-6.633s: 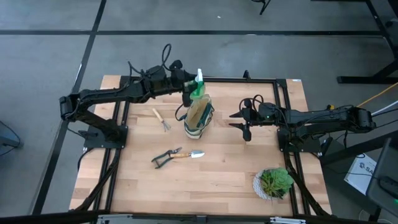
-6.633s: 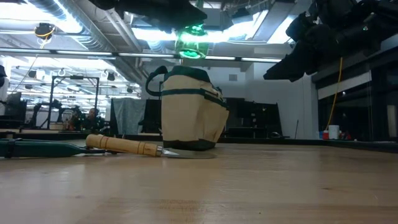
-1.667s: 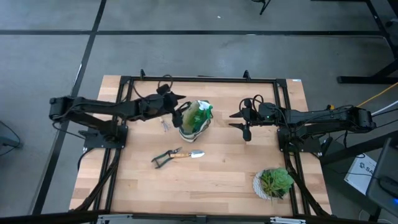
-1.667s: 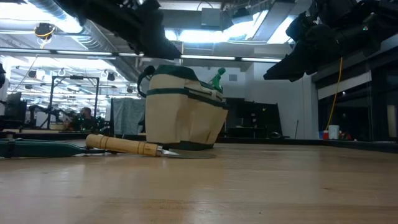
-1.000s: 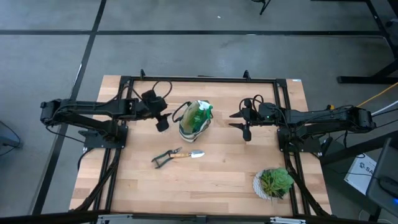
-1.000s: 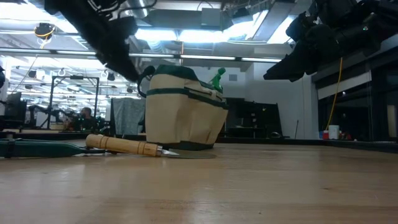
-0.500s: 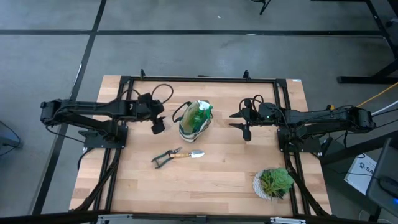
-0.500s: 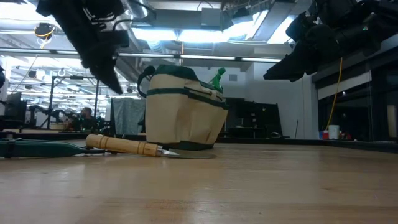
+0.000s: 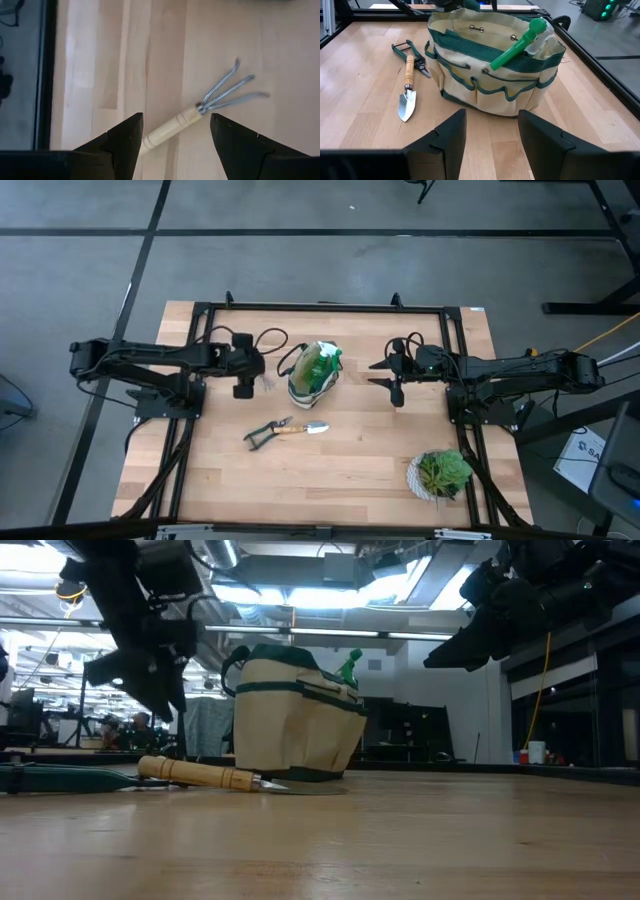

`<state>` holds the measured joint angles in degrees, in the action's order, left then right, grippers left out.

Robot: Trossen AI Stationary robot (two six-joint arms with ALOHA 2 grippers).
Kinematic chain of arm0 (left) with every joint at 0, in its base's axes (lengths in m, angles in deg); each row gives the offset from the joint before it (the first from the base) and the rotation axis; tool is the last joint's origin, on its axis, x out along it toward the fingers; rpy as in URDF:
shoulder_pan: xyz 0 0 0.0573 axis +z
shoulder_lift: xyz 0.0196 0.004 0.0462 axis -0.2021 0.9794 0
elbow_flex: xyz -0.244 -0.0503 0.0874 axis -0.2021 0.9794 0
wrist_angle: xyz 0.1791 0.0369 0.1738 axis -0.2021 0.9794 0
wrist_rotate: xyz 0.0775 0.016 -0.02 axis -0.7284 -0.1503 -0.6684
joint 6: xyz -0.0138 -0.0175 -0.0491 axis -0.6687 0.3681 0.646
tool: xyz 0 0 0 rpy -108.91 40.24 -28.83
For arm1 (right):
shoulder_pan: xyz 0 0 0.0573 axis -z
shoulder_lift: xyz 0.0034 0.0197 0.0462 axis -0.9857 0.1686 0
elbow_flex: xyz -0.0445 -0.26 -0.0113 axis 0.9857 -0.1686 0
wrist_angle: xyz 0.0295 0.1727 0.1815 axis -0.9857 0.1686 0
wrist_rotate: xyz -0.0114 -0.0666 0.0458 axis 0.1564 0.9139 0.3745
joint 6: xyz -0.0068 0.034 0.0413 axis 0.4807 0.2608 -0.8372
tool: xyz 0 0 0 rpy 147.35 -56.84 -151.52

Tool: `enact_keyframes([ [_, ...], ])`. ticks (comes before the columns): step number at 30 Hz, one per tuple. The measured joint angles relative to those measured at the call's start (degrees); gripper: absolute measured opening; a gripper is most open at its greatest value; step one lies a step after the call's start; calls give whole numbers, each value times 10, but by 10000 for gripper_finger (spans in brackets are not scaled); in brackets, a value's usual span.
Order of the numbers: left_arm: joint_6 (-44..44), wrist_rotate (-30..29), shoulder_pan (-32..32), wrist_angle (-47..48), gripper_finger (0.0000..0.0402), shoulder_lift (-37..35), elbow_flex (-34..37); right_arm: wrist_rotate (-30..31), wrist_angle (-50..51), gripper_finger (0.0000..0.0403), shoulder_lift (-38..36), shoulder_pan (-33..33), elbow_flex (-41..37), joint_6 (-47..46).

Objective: Pick & Place Garden tools in Gardening bag
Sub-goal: Put the brown hand rake into the gardening bag

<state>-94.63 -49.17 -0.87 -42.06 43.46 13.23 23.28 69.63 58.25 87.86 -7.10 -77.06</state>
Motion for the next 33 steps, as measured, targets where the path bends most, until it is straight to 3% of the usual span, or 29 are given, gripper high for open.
enact_keyframes([
  [10,-151,13,43,6,228,125,-23,0,0,181,0,0,0,0],
  [18,-215,31,82,5,228,202,-33,0,0,181,0,0,0,0],
  [27,-217,79,105,-4,225,231,-35,0,0,181,0,0,0,0],
  [33,-184,94,104,7,184,232,-35,1,0,181,0,0,0,0],
])
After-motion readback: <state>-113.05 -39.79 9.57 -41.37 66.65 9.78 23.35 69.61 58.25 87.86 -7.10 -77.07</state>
